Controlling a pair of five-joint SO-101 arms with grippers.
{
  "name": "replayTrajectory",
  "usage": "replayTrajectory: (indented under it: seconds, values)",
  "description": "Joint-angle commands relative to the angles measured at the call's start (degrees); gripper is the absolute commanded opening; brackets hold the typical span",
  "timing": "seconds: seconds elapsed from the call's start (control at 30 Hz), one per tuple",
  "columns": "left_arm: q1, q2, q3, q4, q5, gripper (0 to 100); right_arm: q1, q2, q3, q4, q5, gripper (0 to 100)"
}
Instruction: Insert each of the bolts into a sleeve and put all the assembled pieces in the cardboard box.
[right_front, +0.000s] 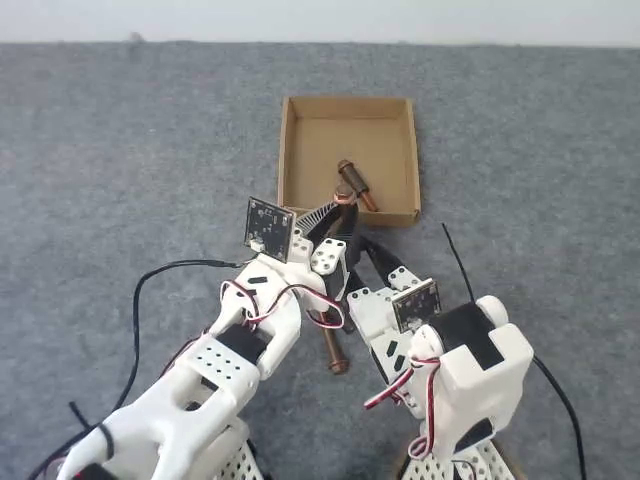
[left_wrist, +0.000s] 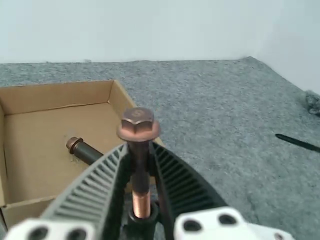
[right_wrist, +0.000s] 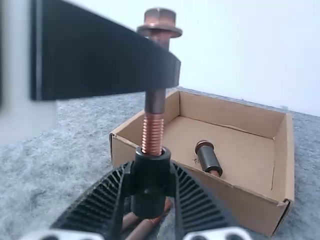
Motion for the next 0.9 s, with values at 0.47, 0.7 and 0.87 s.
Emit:
replayTrajectory:
  seconds: [0.47, 0.7, 0.87]
  values:
    - [0.4, 0.1, 0.3, -1.6, -0.4, 1, 1.1, -2.4, 1.6, -1.4, 0.9, 0.6]
    - [0.4, 0.1, 1.0, -1.6, -0.4, 1, 1.2, -2.4, 1.7, -2.6, 1.0, 0.6]
    - [1.6, 0.1, 2.2, -1.6, -0.4, 1, 1.2, -2.4, 1.7, -2.6, 1.1, 0.6]
